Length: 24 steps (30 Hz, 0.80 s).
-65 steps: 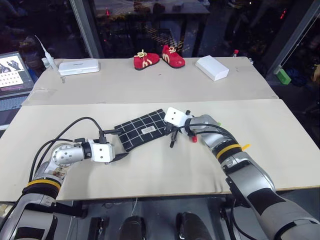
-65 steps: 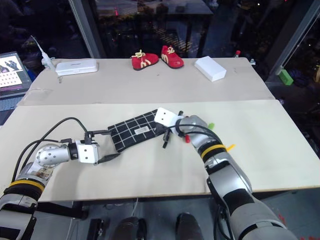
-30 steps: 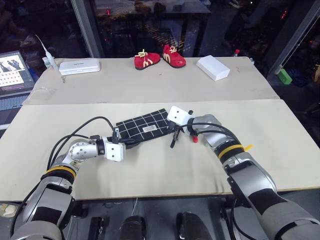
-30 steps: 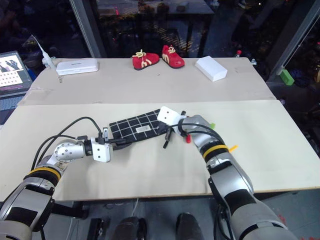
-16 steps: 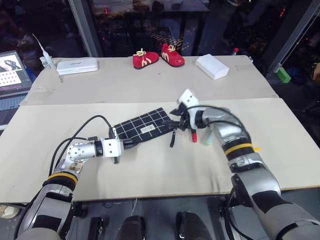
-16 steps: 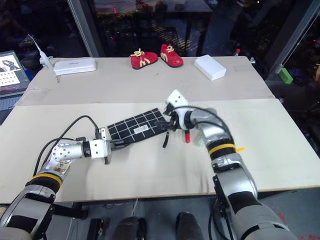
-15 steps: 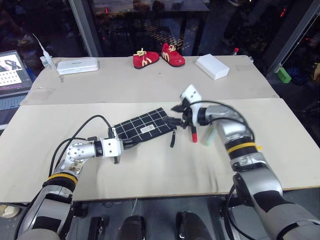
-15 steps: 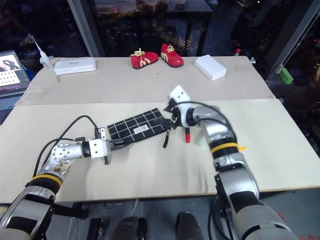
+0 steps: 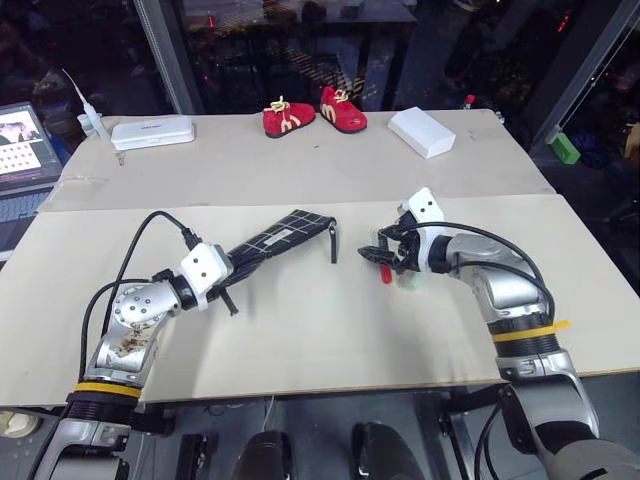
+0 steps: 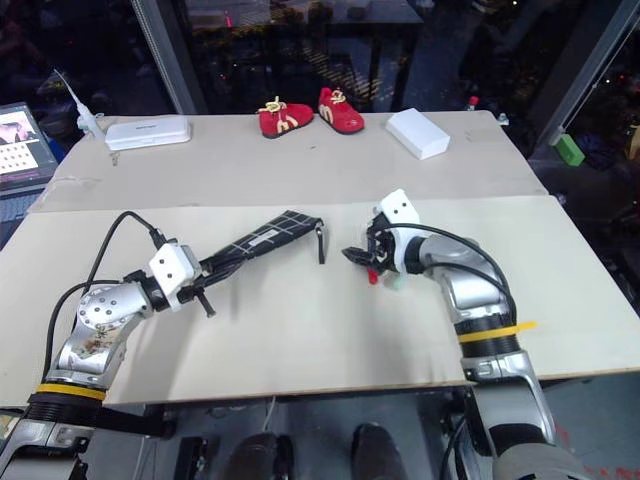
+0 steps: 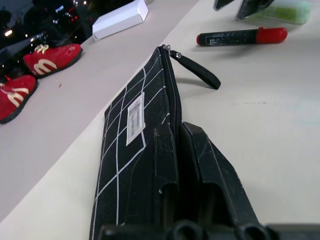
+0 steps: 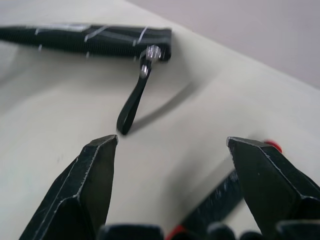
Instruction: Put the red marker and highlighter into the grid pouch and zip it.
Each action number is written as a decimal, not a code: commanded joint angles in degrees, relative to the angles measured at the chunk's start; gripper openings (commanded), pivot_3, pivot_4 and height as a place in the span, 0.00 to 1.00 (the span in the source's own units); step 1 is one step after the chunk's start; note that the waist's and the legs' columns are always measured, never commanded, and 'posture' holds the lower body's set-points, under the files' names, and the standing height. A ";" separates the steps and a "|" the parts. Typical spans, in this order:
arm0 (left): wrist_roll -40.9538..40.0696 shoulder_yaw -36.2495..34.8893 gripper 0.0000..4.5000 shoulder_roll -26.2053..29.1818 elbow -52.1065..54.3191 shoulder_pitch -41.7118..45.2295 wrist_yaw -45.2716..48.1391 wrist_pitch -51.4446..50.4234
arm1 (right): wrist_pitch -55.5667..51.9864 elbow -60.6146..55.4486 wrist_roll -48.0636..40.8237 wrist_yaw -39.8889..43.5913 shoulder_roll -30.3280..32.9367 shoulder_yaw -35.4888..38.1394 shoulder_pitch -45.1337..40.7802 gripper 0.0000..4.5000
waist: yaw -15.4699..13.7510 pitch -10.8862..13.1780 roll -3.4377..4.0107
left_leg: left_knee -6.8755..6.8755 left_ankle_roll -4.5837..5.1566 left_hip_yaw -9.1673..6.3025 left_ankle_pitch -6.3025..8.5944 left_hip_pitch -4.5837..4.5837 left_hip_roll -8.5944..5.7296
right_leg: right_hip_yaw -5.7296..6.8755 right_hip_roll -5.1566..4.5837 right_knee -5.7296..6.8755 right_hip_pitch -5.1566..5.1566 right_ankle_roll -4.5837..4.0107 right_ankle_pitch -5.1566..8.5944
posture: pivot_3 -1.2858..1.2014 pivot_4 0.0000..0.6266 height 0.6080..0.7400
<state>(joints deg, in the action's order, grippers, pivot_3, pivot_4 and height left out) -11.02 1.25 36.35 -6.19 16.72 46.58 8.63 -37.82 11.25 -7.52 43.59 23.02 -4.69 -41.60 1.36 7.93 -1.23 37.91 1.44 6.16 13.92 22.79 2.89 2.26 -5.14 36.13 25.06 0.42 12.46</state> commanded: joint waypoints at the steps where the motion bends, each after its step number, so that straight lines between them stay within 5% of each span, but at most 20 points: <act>1: 0.49 -1.04 0.00 -0.09 2.76 -0.18 -0.93 -0.83 | 1.78 1.69 0.25 -1.95 -1.52 -0.31 -3.69 0.86 | -0.12 0.00 0.00 | 0.00 0.00 0.00 0.00 0.02 -0.01 | 0.00 0.00 -0.02 0.00 0.00 0.00 | 0.52 0.24 1.00; 22: -0.01 -1.28 0.00 -3.68 8.17 -0.33 -2.34 -5.49 | 15.30 29.26 5.00 -7.40 -10.57 -3.20 -13.52 0.86 | -0.31 0.00 0.01 | -0.01 0.03 0.05 0.02 0.13 -0.04 | 0.02 -0.04 -0.10 0.02 -0.01 -0.01 | 0.52 0.24 1.00; 24: -0.01 -1.33 0.00 -3.66 8.44 -0.56 -2.43 -5.70 | 16.04 29.62 5.00 -6.89 -10.60 -3.09 -13.51 0.75 | -0.31 0.00 0.01 | -0.01 0.03 0.05 0.02 0.13 -0.04 | 0.01 -0.06 -0.10 0.02 0.00 -0.01 | 0.52 0.24 1.00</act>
<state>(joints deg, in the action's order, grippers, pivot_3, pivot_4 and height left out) -10.61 0.95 32.63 -0.27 15.93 44.56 2.88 -23.72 41.63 -2.38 36.20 12.46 -8.51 -53.66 1.05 7.93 -1.22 37.90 1.47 6.20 13.94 22.91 2.85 2.27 -5.19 36.04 25.08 0.41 12.45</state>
